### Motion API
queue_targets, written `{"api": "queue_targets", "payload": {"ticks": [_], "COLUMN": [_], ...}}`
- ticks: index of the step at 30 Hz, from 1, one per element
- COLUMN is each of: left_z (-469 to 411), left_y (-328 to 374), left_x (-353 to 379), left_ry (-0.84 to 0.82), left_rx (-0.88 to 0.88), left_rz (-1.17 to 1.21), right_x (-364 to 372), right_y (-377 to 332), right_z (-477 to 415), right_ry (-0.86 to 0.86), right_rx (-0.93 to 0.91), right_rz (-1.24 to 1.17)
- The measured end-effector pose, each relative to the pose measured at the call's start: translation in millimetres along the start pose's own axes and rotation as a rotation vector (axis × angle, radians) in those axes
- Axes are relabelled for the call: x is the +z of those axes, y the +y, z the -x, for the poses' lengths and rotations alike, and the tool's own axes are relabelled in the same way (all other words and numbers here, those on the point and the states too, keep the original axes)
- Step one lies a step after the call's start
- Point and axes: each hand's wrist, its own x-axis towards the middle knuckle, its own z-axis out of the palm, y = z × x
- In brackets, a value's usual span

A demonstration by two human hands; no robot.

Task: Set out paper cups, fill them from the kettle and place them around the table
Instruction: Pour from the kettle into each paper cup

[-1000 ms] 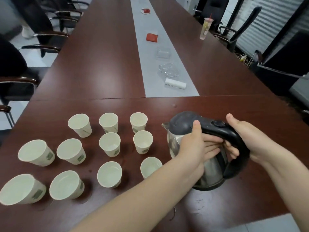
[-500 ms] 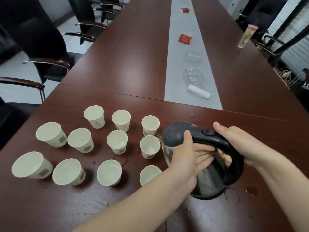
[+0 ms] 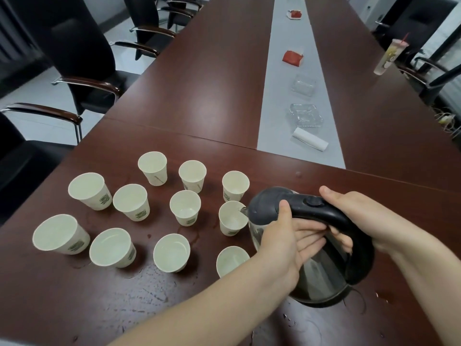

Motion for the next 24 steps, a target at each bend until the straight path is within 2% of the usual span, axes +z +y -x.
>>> {"api": "queue_targets", "payload": {"ticks": [24], "left_z": [-3.0], "left_y": [1.1], "left_x": [-4.9], "left_ry": [0.031], "left_rx": [-0.042], "left_rz": [0.021], "right_x": [4.5], "right_y": [-5.5], "right_z": [-3.6], "right_ry": [0.0], "right_rx": [0.039], "right_rz": [0.079]}}
